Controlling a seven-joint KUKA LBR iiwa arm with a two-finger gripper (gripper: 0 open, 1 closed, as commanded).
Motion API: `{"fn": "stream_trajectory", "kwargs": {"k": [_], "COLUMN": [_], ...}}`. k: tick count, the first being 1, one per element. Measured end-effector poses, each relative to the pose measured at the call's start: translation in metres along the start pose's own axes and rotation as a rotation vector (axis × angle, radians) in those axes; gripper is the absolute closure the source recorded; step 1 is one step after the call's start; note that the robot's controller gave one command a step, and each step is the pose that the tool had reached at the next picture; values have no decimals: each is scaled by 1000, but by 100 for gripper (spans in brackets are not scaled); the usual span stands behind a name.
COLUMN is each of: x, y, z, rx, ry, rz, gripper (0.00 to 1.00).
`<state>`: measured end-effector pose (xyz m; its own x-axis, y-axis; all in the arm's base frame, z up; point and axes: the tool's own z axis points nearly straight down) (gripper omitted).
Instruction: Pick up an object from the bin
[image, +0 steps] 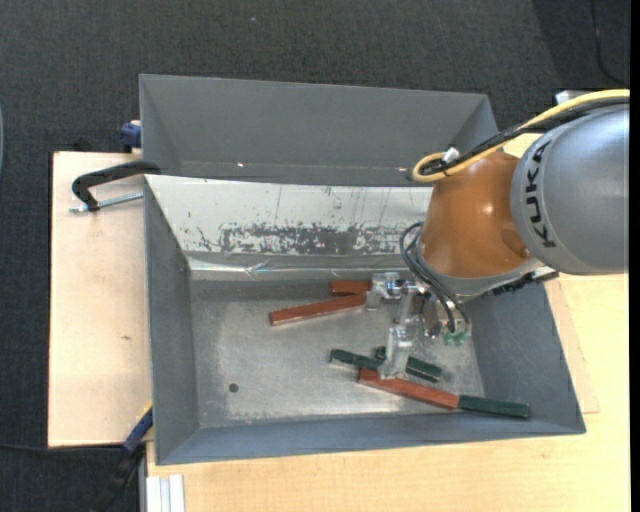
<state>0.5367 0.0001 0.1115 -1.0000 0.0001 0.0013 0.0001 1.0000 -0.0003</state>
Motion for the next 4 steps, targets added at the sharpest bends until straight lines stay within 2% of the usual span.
{"fn": "stream_trajectory", "kwargs": {"k": [1, 2, 3, 4], "x": [33, 41, 43, 43], "y": [0, -3, 25, 25], "z": [29, 35, 41, 41], "rx": [-2, -2, -2, -2], "ry": [-3, 0, -1, -1], "rz": [-20, -24, -315, -315], "gripper": [0, 0, 100, 100]}}
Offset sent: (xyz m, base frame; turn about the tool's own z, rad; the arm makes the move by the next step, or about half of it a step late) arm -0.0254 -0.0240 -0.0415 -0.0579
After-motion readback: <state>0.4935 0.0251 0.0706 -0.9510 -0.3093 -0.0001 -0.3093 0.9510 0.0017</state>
